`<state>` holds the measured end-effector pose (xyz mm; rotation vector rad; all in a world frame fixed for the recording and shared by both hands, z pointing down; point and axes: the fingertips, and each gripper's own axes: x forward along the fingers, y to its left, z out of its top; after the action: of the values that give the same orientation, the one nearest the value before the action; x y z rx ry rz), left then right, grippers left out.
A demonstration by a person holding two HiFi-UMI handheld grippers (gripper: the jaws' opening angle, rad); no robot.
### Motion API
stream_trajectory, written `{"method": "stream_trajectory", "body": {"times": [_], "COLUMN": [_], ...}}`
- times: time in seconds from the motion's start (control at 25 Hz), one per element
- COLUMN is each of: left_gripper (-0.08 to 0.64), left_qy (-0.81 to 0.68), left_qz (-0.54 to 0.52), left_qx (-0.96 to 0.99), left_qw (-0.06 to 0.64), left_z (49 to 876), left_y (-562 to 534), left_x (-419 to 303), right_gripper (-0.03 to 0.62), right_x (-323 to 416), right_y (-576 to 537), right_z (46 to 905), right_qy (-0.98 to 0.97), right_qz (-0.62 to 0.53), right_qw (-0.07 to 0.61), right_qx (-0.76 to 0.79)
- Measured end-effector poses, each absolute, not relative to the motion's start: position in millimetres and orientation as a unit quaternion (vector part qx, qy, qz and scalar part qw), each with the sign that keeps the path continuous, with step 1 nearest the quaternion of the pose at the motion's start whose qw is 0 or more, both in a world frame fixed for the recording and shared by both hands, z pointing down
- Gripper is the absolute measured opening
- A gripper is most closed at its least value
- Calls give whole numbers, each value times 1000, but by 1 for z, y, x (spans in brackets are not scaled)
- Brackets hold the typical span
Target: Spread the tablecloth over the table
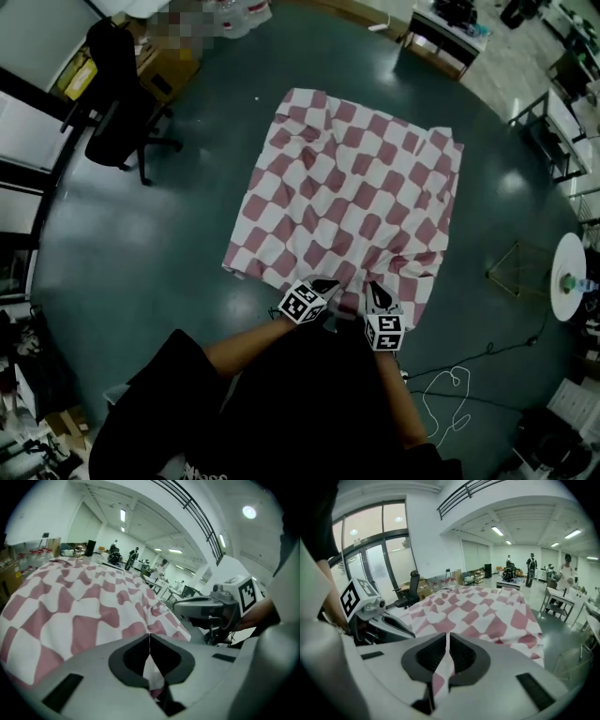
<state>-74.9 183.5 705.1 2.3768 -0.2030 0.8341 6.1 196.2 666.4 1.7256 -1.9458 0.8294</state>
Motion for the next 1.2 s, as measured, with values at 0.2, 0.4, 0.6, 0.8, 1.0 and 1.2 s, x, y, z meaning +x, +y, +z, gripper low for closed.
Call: {"method": "stream_trajectory", "body": {"times": [0.2,0.4,0.6,0.8,1.0,1.2], "left_gripper": [17,17,17,17,17,17], "left_qy": [-150,-249,-325,-348,-358,-324], "left_qz": [275,266,284,313,340,347], "left_qx": [899,871,843,826,818,834], "left_qw": [306,330,322,313,295,282], "left_z": [694,693,689,692,705,721], "left_y": [164,167,167,156,116,67], "left_x": [-117,-167,-224,-261,-308,-344], "right_gripper": [37,37,37,37,37,37], "right_x": [-45,-66,-111,-148,-183,-214], "right_y": [169,177,168,164,155,122], "right_z": [658,664,674,663,670,693], "right_qy": [-750,-761,-786,-807,-810,-789], "right_qz": [284,291,306,304,302,331], "right_qw": [201,209,192,184,219,237], "right_qx": [562,541,502,473,453,461]}}
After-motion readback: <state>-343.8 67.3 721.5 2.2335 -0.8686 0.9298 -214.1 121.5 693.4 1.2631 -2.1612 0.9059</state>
